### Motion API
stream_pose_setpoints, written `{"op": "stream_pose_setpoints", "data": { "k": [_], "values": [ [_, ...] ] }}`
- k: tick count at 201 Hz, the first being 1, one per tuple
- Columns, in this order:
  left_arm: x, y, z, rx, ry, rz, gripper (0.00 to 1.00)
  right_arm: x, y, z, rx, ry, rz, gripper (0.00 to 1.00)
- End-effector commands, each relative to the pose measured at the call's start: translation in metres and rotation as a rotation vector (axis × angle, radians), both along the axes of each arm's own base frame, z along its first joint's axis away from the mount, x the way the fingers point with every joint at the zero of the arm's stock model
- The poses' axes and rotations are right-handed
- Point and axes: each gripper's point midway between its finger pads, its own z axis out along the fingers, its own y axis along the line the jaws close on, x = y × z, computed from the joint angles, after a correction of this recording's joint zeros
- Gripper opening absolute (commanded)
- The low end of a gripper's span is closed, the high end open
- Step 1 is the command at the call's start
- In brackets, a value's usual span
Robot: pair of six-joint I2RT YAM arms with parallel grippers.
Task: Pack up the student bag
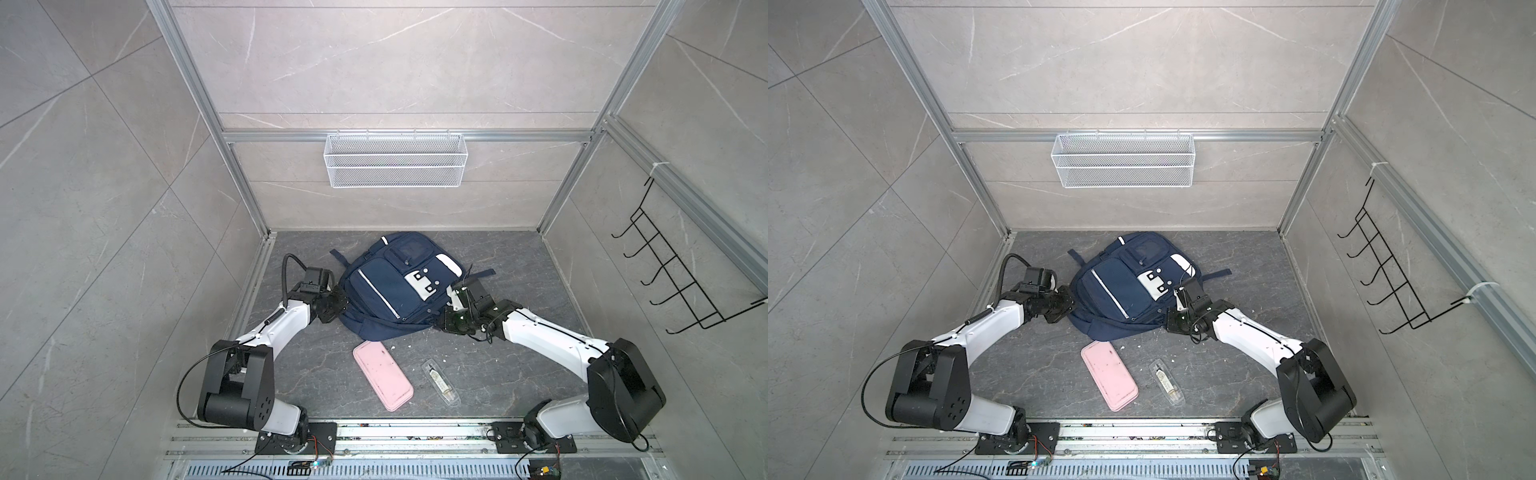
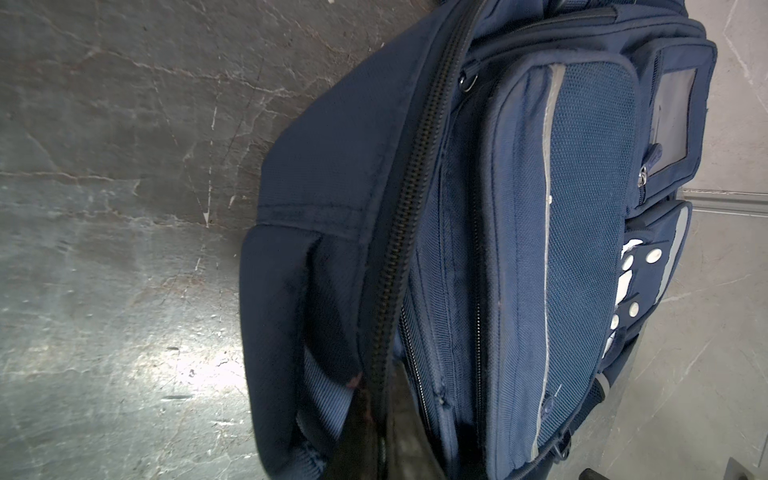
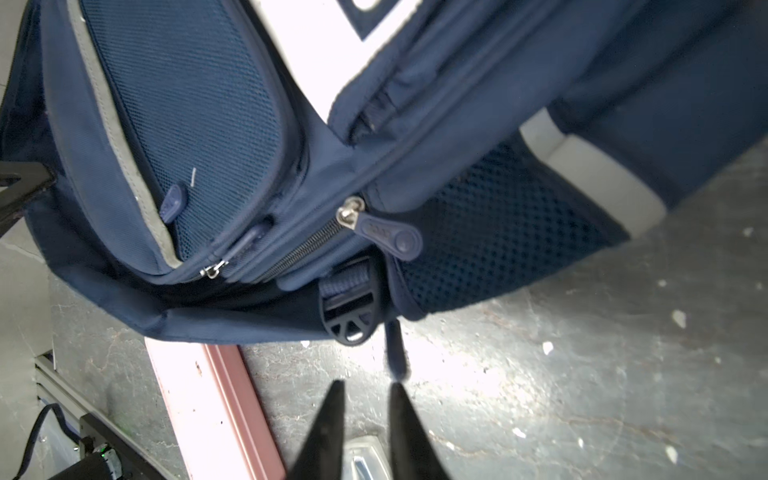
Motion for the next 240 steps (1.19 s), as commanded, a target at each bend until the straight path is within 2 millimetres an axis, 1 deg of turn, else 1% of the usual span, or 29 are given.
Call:
{"op": "stream_pose_setpoints", "data": {
  "k": [1, 13, 44, 62, 81, 99, 128, 149, 176, 206, 240],
  "values": [
    [0.007, 0.002, 0.009, 0.016, -0.041, 0.002, 0.0, -0.012, -0.007, 0.009, -0.015, -0.014, 0.022, 0.37],
    [0.008, 0.001, 0.008, 0.016, -0.042, 0.001, 0.0, -0.015, -0.006, 0.013, -0.003, -0.017, 0.034, 0.4],
    [0.009, 0.001, 0.006, 0.023, -0.037, -0.005, 0.0, -0.014, -0.015, 0.017, -0.04, -0.042, 0.014, 0.41],
    [0.009, 0.001, 0.005, 0.027, -0.034, -0.01, 0.0, -0.011, -0.015, 0.018, -0.05, -0.048, 0.012, 0.41],
    [0.008, -0.003, 0.003, 0.031, -0.03, -0.025, 0.0, -0.004, -0.01, 0.02, -0.048, -0.053, 0.022, 0.42],
    [0.008, -0.006, 0.001, 0.037, -0.025, -0.038, 0.0, 0.006, -0.004, 0.021, -0.052, -0.063, 0.031, 0.45],
    [0.007, -0.003, 0.0, 0.052, -0.02, -0.038, 0.0, 0.025, 0.005, 0.023, -0.074, -0.081, 0.047, 0.5],
    [0.007, -0.003, -0.001, 0.054, -0.019, -0.037, 0.0, 0.039, 0.008, 0.013, -0.119, -0.079, 0.054, 0.5],
    [0.002, -0.002, -0.005, 0.053, -0.012, -0.04, 0.0, 0.055, 0.01, 0.0, -0.179, -0.07, 0.053, 0.5],
    [-0.006, -0.002, -0.006, 0.05, -0.012, -0.046, 0.0, 0.062, 0.012, -0.016, -0.211, -0.051, 0.061, 0.5],
    [-0.011, -0.002, -0.007, 0.044, -0.014, -0.05, 0.0, 0.063, 0.013, -0.028, -0.23, -0.026, 0.078, 0.5]
  ]
}}
